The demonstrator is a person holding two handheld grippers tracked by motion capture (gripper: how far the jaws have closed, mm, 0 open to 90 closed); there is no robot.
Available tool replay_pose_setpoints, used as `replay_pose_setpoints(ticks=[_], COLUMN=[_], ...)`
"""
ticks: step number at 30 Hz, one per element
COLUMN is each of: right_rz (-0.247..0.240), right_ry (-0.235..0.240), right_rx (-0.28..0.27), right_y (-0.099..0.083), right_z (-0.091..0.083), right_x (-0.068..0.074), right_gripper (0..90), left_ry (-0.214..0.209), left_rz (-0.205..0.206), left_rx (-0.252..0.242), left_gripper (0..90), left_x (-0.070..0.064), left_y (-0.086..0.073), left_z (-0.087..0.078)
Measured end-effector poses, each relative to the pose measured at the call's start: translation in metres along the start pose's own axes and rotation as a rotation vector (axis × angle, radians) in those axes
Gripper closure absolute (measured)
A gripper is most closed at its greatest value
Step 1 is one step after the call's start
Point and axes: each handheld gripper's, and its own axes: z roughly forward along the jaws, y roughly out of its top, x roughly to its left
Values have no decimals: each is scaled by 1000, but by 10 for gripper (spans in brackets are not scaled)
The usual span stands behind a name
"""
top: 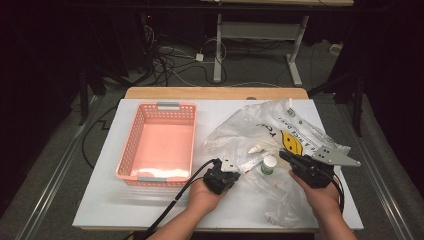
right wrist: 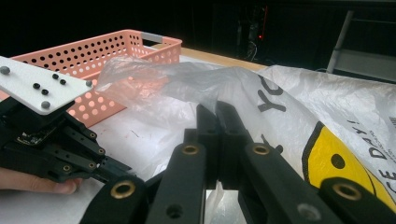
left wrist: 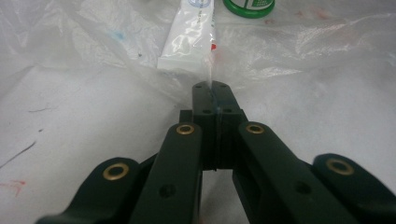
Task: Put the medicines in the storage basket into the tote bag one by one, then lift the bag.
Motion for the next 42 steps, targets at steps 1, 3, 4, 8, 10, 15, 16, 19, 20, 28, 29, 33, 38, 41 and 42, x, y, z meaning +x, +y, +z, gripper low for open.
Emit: replay_pose_setpoints(ticks=[1, 3, 4, 8, 10, 15, 16, 19, 20, 28, 29, 33, 38, 41, 42], right_rz=[1, 3, 3, 1, 4, 6, 7, 7, 9, 0, 0, 0, 3, 2, 4], right_ry=[1, 1, 1, 2, 4, 6, 7, 9, 11, 13, 16, 15, 8, 6, 5], right_rx=[0, 1, 2, -1, -3, -1, -1, 1, 3, 4, 3, -2, -8, -13, -16], right_y=[0, 0, -1, -1, -1, -1, -1, -1, -1, 0, 0, 1, 1, 3, 3], right_z=[0, 0, 0, 0, 0, 2, 3, 4, 5, 8, 8, 7, 7, 7, 7], right_x=[0, 0, 0, -2, -2, -1, -1, -1, 0, 4, 4, 4, 4, 4, 5], right_gripper=[900, 900, 900, 900, 900, 900, 900, 900, 900, 900, 900, 900, 900, 900, 900], left_ry=[6, 11, 11, 12, 25, 56, 58, 58, 58, 70, 73, 83, 95, 105, 107], left_rz=[6, 5, 1, -2, 18, 53, 55, 55, 54, 64, 63, 74, 76, 67, 65], left_rx=[-4, -33, -52, -117, -143, -193, -202, -226, -234, -282, -288, -311, -355, -375, -379], left_gripper=[885, 885, 884, 884, 884, 884, 884, 884, 884, 884, 884, 884, 884, 884, 884], left_x=[-1, -1, 0, 0, -2, -3, -2, -3, -3, -8, -9, -11, -9, -6, -6], left_y=[0, -2, -3, -7, -8, -8, -8, -8, -8, -5, -5, -3, 1, 1, 1], left_z=[-1, -3, -5, -11, -13, -21, -23, -28, -29, -41, -42, -48, -56, -60, -61])
